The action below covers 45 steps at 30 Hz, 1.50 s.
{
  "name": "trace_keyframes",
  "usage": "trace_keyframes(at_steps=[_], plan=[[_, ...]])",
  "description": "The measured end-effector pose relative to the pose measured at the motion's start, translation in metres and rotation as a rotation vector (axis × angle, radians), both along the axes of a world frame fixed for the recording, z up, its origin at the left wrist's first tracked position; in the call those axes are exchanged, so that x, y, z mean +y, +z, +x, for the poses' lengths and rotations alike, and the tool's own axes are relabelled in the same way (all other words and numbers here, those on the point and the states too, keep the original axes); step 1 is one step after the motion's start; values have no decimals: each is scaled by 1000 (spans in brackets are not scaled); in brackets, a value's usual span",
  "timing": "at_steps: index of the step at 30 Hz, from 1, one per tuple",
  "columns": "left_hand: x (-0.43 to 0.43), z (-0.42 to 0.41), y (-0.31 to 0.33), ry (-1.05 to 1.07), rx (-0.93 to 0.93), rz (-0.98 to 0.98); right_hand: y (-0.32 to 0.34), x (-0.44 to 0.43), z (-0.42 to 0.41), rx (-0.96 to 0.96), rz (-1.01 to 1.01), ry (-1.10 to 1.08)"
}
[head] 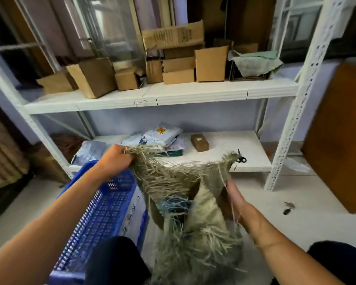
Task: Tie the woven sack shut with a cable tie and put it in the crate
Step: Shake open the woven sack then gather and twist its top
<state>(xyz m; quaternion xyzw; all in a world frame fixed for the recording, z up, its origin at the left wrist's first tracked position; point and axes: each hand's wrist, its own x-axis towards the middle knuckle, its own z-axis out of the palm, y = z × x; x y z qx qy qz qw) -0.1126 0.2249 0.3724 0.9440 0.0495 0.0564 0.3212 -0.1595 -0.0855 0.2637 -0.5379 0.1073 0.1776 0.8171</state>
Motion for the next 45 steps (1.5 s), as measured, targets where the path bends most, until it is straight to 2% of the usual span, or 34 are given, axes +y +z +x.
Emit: trace_keyframes(at_steps=[3, 6, 8, 11, 13, 15, 17, 18, 22, 25, 28, 32, 35, 40, 43, 45], plan=[[10, 1, -4, 124, -3, 73, -7, -18, 7, 65, -30, -35], [11, 0, -10, 117, 66, -53, 8, -32, 6, 32, -12, -66], [10, 0, -12, 144, 34, -113, 15, -44, 6, -1, 37, -101], [10, 2, -16, 159, -11, -139, 22, -65, 8, -41, 132, -194], [7, 2, -16, 154, 23, -164, 30, -77, 8, -36, 113, -225], [4, 0, -14, 138, 69, -166, 38, -88, 8, -33, -29, -164], [-1, 0, -12, 133, 83, -59, 48, -95, 5, -59, -149, 24], [-3, 0, -12, 120, 88, 13, 51, -98, 3, -91, -252, 113], [-7, 3, -14, -3, 183, 312, 50, -79, -18, -235, -904, 555], [-7, 5, -20, -45, 214, 486, 21, -53, -29, -174, -1110, 686], [-7, 3, -25, -89, 85, 619, -24, -41, -32, -47, -1108, 639], [-8, -2, -23, -102, 14, 639, -90, -36, -58, 62, -1026, 572], [-9, -3, -16, -84, -45, 614, -133, -23, -78, 149, -877, 551], [-14, -3, -7, -3, -76, 544, -132, 21, -95, 72, -896, 785], [-18, -1, -4, 25, -79, 562, -133, 35, -85, 13, -937, 668], [-16, 2, -4, 22, -85, 601, -137, 34, -75, -72, -1056, 599]])
